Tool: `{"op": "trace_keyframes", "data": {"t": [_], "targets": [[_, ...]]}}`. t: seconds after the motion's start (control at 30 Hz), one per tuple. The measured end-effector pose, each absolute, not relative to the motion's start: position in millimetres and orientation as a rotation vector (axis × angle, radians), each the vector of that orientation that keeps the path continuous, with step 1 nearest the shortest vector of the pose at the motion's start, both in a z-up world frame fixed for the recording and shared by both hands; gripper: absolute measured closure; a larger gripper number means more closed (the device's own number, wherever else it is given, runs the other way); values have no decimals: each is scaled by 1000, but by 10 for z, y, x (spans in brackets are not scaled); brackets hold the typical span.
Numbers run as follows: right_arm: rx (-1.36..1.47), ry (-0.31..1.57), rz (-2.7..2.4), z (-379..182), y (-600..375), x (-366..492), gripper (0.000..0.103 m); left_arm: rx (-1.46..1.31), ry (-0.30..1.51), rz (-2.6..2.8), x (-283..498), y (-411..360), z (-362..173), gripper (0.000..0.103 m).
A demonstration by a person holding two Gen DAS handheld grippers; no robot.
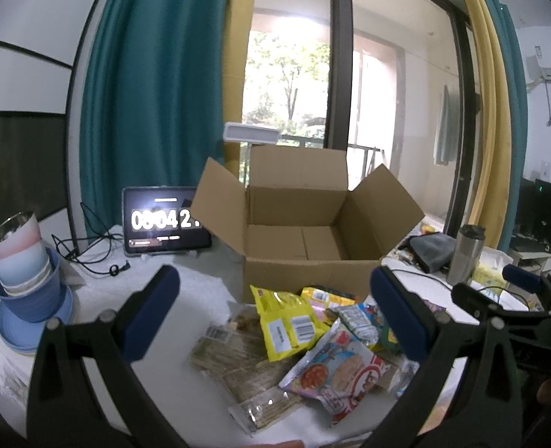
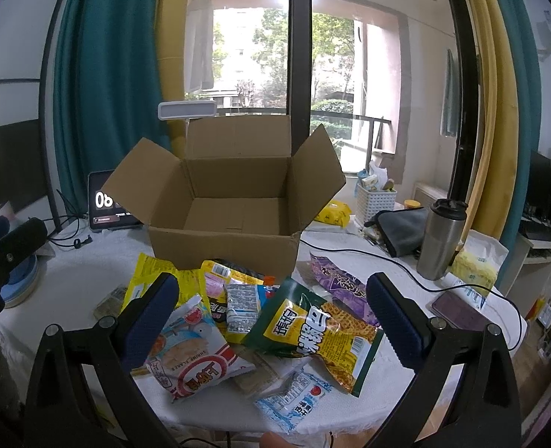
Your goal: Organize snacks
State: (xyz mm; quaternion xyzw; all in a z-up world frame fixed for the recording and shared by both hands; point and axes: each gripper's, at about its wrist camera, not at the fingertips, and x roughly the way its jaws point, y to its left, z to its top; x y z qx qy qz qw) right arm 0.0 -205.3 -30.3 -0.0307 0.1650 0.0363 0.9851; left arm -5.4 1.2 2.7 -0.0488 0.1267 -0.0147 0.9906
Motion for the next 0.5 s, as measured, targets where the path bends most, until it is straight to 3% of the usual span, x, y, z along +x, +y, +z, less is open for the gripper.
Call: {"op": "trace_keyframes", "data": {"t": [0.5], "targets": [[-64, 334, 72, -311, -2033, 11, 1, -98, 255, -34, -76, -18, 12, 0]]}}
